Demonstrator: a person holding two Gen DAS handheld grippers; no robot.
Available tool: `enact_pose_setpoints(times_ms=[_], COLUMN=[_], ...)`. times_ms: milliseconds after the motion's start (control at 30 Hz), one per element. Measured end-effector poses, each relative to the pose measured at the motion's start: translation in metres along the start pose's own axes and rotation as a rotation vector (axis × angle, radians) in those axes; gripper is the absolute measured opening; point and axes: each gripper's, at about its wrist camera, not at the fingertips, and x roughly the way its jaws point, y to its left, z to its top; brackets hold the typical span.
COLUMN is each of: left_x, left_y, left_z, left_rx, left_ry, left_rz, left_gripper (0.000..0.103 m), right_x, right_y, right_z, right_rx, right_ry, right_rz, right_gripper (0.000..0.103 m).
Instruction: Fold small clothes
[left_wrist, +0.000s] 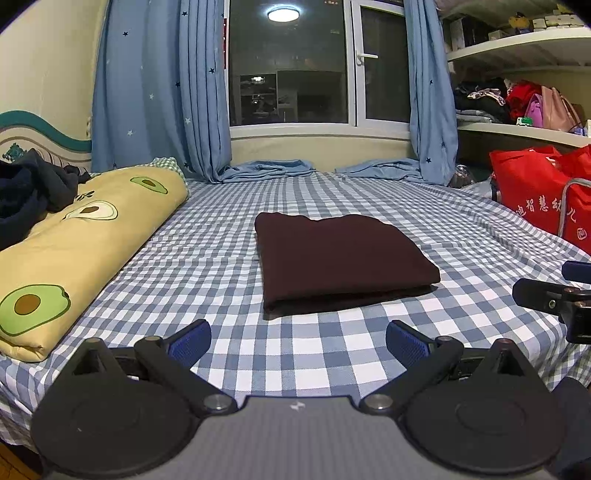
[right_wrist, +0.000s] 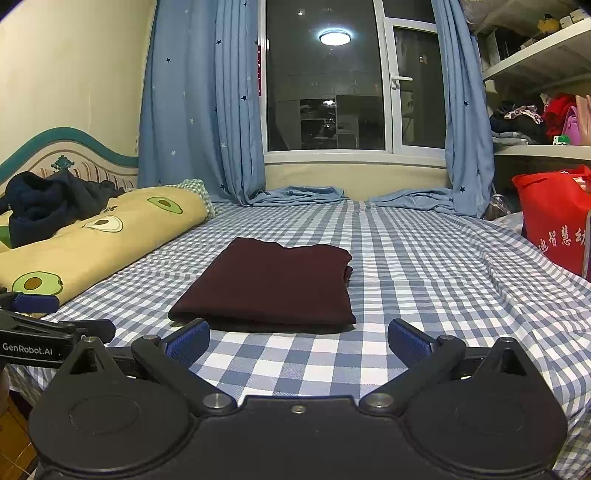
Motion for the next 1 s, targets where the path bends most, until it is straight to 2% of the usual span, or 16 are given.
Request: enact_pose_setpoints(times_ms=[1000], left_x=[0.0004], left_y=[-0.0005], left_z=[-0.0027], left_rx=[0.011], left_ry=[-0.002], left_rz=[0.006], left_gripper=[0.103], right_x=[-0.0030], right_y=[0.0022], right_z=[-0.0010], right_rx=[-0.005], right_ry=[-0.004], right_rz=[-0.013], right_gripper=[0.102])
